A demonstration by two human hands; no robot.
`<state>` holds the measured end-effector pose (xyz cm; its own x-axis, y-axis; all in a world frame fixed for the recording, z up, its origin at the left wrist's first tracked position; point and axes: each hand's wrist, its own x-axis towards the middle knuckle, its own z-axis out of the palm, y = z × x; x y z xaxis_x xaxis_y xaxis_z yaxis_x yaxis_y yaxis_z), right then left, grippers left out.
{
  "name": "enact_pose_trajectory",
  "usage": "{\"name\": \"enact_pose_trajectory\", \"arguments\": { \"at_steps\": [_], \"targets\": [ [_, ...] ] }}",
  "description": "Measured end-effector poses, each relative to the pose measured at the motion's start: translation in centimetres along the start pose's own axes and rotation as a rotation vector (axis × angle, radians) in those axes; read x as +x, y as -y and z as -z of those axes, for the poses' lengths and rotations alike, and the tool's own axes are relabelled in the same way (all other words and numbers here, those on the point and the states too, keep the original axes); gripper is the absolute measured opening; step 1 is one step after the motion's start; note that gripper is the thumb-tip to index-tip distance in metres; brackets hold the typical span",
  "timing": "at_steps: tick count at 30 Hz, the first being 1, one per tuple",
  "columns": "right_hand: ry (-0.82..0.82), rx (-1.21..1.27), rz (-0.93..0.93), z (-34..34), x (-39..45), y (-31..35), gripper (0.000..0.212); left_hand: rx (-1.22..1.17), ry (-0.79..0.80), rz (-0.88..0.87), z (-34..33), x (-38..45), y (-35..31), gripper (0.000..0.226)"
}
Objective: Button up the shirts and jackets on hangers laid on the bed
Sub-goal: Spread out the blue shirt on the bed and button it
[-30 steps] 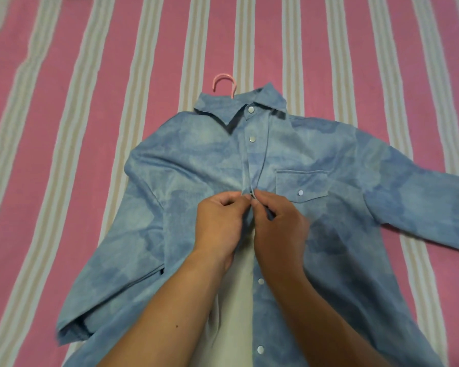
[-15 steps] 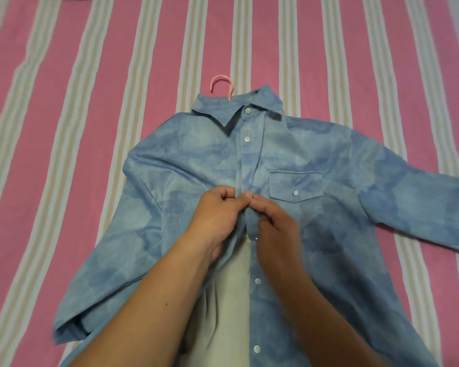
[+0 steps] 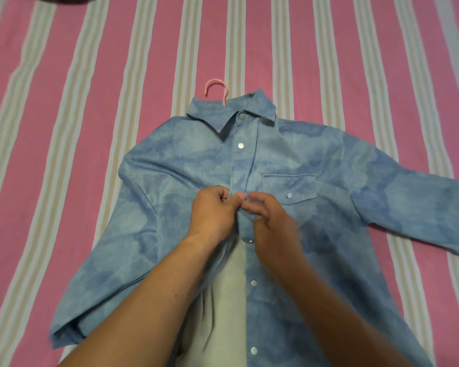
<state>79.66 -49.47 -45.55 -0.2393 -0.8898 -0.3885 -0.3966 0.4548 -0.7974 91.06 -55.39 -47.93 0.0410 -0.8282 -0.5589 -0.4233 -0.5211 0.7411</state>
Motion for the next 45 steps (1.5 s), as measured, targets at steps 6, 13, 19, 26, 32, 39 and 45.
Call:
{"name": "enact_pose_trajectory", "arguments": {
  "at_steps": [6,13,19,26,32,39,45],
  "targets": [
    [-0.226,-0.151,0.161,6.1,10.3,4.0,0.031,0.379,-0.098,-0.335,6.4,1.8,-0.6,0.022],
    [0.02,-0.791,0.037,7.7,25.3,3.7,0.04,0.537,-0.345,0.031,13.4,6.8,3.1,0.054],
    [0.244,-1.205,0.22,5.3,24.0,1.7,0.03,0.3,-0.342,-0.011,12.8,6.8,4.5,0.041],
    [-0.272,-1.179,0.108,12.4,29.5,5.3,0.041,0.333,-0.423,-0.252,17.2,9.6,2.3,0.053],
    [-0.086,-0.951,0.138,6.5,23.6,3.4,0.065,0.59,-0.134,0.049,18.0,5.6,6.2,0.058],
    [0.098,-0.86,0.309,-0.1,4.2,-6.2,0.071,1.1,-0.05,0.169,23.2,-1.4,9.2,0.032],
    [0.065,-0.751,0.022,-1.0,-0.1,-6.4,0.101,1.503,-0.479,-0.144,28.2,2.0,5.1,0.059]
  ]
}}
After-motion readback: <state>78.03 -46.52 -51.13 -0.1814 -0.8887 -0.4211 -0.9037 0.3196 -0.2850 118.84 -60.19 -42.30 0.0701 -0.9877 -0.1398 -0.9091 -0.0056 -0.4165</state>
